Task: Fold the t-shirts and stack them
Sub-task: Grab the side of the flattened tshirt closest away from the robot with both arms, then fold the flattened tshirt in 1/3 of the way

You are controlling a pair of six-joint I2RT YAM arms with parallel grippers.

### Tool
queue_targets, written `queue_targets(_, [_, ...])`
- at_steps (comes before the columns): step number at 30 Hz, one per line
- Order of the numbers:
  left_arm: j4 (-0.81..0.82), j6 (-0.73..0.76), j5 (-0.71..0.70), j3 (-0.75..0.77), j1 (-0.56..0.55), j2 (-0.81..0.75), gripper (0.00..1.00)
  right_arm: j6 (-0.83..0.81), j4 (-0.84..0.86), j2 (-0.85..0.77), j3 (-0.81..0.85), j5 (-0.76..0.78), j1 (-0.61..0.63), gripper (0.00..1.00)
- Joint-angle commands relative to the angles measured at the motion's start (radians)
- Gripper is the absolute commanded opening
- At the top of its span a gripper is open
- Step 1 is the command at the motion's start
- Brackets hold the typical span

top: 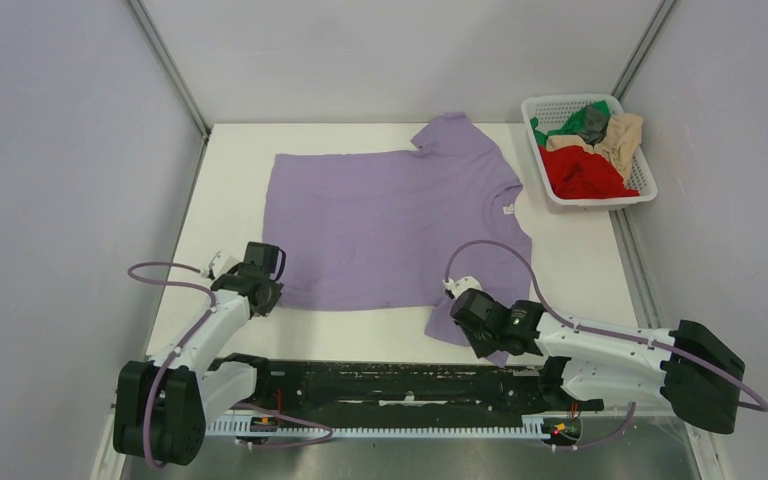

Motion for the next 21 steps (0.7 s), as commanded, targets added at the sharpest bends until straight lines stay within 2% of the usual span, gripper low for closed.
queue_targets(1, [-0.007, 0.075, -0.035, 0.003, 0.004, -0.031, 0.02, 0.026, -0.007, -0.001, -0.05, 0.144, -0.016, 0.17])
queue_targets(2, [-0.004, 0.08, -0.036, 0.002, 0.004, -0.032, 0.02, 0.027, -0.007, -0.003, -0.051, 0.156, -0.021, 0.14])
queue_targets(3, [-0.001, 0.085, -0.033, 0.002, 0.004, -0.035, 0.02, 0.029, -0.007, -0.005, -0.049, 0.171, -0.027, 0.04])
queue_targets(4, [0.003, 0.088, -0.031, 0.003, 0.004, -0.036, 0.02, 0.032, -0.006, -0.006, -0.045, 0.191, -0.032, 0.0])
queue_targets(7, [0.017, 0.098, -0.019, 0.011, 0.004, -0.04, 0.02, 0.025, 0.011, -0.022, -0.011, 0.259, -0.039, 0.0])
queue_targets(14, [0.043, 0.137, -0.042, 0.074, 0.004, -0.014, 0.02, -0.04, 0.087, -0.038, 0.089, 0.526, -0.044, 0.0])
queue_targets(21, [0.095, 0.135, -0.054, 0.159, 0.004, 0.088, 0.02, -0.181, 0.268, 0.024, 0.166, 0.608, -0.151, 0.0])
